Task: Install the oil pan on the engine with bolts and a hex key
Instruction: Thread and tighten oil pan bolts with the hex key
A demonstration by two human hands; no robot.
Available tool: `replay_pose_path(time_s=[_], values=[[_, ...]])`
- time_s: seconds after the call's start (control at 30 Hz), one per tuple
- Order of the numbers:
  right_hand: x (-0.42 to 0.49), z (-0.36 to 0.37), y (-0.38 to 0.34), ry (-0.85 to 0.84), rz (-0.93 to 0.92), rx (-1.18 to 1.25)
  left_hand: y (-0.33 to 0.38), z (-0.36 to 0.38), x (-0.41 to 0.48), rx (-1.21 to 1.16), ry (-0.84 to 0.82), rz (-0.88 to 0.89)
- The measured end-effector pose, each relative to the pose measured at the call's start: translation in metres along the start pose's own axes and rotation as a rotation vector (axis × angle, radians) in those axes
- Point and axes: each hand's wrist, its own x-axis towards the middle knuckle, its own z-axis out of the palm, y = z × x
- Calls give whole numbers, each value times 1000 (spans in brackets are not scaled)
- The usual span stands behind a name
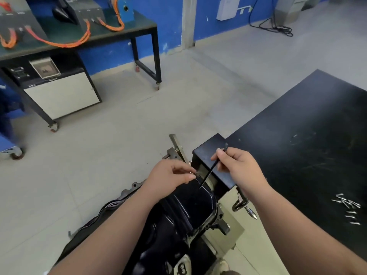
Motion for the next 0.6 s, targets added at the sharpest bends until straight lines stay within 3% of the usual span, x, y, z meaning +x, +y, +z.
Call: replay_pose_path(time_s=[0.4, 0.6], values=[[-2, 6, 20, -48, 43, -65, -30, 6, -2, -33, 112, -43], [-5, -5, 22, -67, 47, -56, -30, 15, 3, 186, 71, -36]])
